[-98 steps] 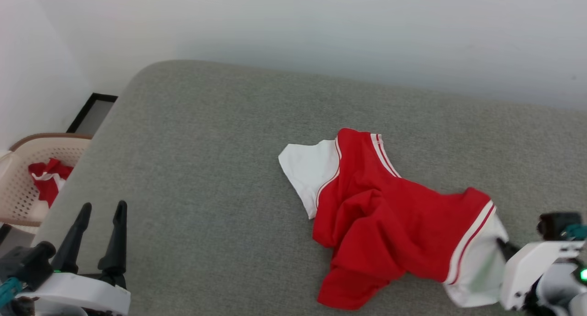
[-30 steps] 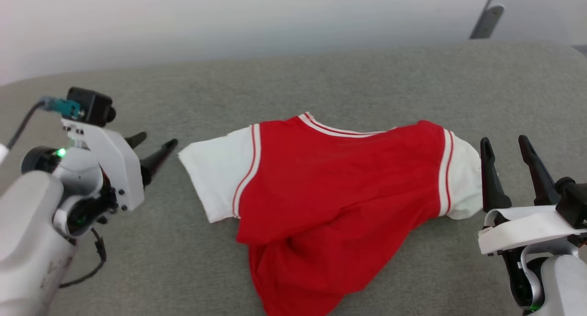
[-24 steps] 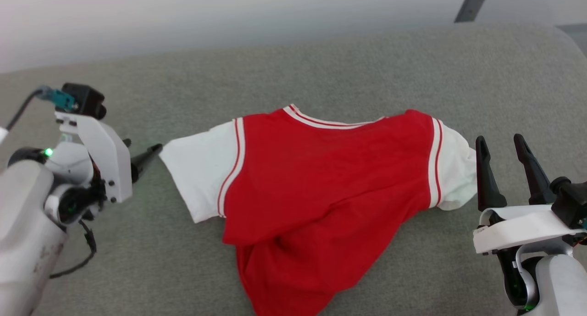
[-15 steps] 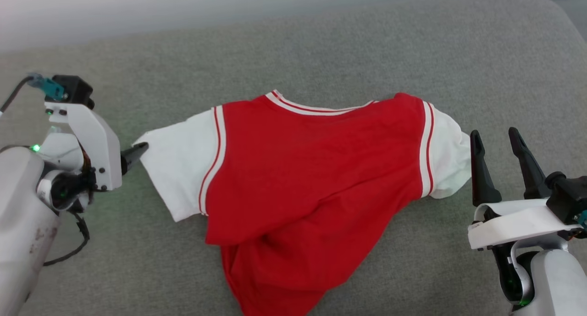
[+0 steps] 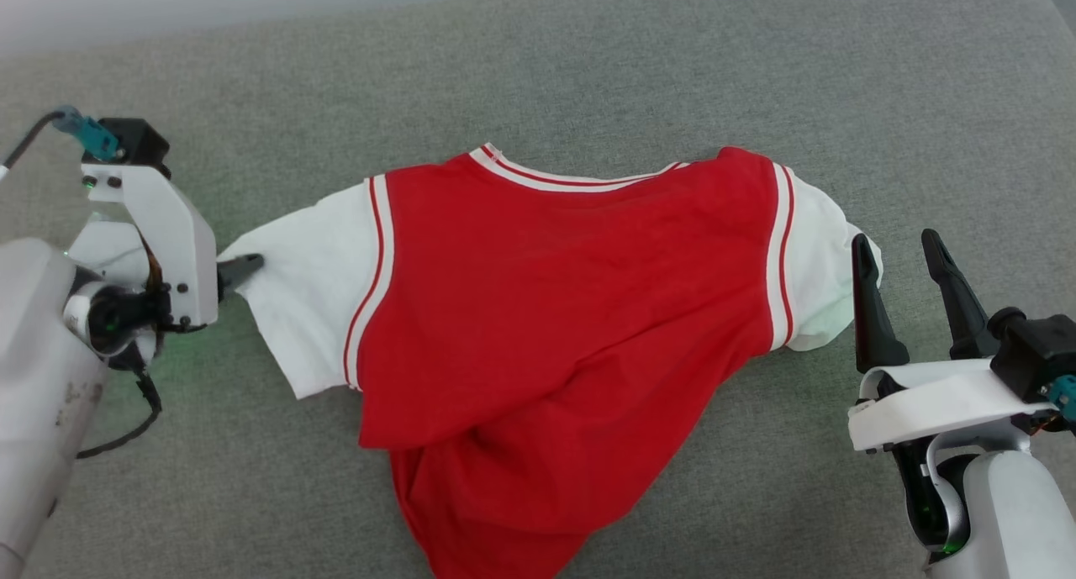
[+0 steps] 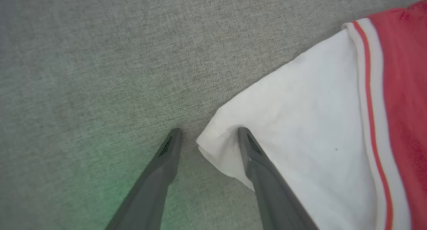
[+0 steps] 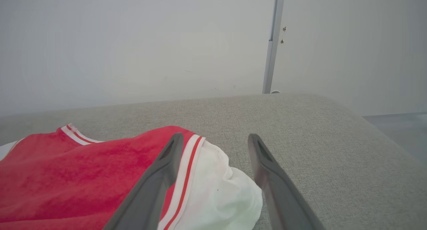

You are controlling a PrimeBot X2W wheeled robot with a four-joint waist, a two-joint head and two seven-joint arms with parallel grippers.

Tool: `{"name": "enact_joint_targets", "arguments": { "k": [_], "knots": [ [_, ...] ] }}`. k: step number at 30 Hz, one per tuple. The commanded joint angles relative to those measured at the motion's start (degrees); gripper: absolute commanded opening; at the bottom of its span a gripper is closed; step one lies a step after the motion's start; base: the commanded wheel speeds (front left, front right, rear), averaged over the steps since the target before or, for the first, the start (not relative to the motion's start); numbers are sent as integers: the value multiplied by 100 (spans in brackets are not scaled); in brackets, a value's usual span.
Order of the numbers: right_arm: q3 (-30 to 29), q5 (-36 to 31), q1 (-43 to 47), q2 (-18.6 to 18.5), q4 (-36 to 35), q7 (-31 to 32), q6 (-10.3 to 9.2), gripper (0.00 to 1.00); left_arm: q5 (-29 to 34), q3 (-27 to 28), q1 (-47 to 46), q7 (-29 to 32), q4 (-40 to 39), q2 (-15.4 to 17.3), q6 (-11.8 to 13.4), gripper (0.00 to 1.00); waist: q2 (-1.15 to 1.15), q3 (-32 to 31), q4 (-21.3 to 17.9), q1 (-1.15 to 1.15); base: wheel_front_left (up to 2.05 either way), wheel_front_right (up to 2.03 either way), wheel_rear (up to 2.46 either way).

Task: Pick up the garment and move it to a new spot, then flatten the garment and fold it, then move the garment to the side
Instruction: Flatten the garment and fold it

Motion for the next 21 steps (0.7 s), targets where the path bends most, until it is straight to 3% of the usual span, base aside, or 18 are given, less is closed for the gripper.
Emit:
{"name": "enact_joint_targets", "arguments": {
  "k": [1, 9, 21],
  "knots": [
    [-19, 15, -70, 17, 13, 39, -10, 100, -46, -235, 352, 295, 226, -137, 20, 0, 0, 4, 5, 0, 0, 0, 0],
    [-194, 151, -213, 33, 29, 631, -10, 100, -185, -431, 260, 771, 457, -165, 21, 0, 0, 47, 30, 0, 0, 0, 0],
    [-583, 674, -1008, -344, 808, 2719, -10, 100, -357, -580, 76, 620, 256, -144, 20, 0, 0, 93, 297, 0, 0, 0, 0]
  ]
}}
